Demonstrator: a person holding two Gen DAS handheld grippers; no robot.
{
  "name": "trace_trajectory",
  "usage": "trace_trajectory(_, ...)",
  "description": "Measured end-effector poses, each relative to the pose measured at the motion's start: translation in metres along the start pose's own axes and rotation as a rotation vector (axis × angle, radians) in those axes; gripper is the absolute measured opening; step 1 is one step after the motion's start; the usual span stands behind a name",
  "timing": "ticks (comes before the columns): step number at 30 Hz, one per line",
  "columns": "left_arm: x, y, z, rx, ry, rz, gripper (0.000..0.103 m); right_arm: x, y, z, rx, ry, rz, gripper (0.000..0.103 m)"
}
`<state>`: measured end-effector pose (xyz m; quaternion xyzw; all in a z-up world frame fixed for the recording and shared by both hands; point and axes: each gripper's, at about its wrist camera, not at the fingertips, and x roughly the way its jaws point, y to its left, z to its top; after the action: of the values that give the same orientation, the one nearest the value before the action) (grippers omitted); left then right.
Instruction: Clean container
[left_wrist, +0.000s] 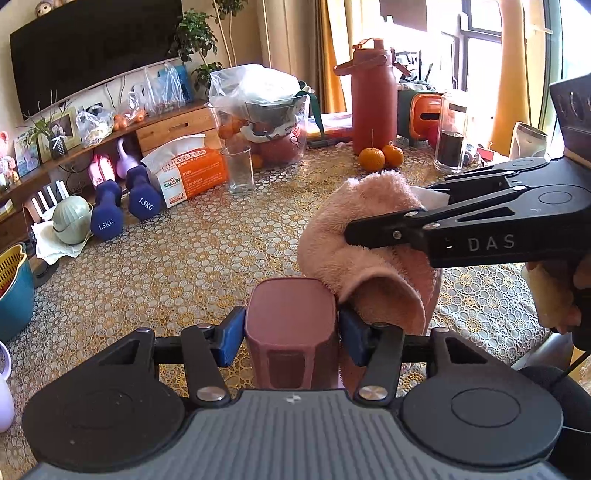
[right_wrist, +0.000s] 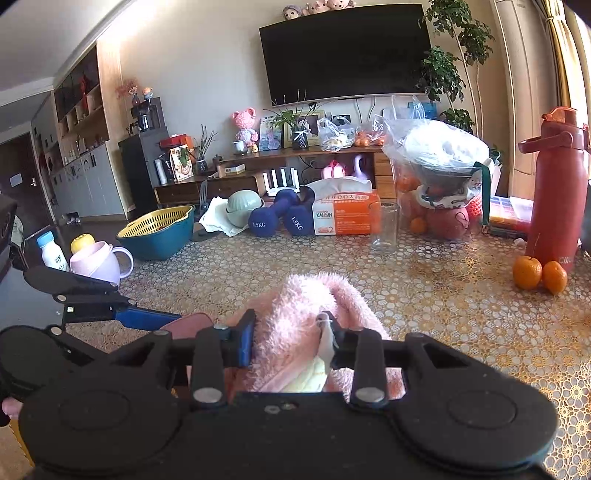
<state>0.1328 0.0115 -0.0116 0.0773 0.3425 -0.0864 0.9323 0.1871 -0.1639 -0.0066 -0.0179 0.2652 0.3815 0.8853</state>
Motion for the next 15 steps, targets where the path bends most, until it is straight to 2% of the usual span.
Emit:
trace_trajectory(13, -0.001, 0.007, -0.001, -0.006, -0.008, -0.032, 0.054, 0.036, -0.004, -0.024, -0.008, 0.106, 0.063, 0.034)
trace_trajectory(15, -0.002, 0.009, -0.001, -0.009, -0.005, -0.040, 0.054, 0.039, -0.002, -0.032, -0.051, 0.146, 0.059, 0.034)
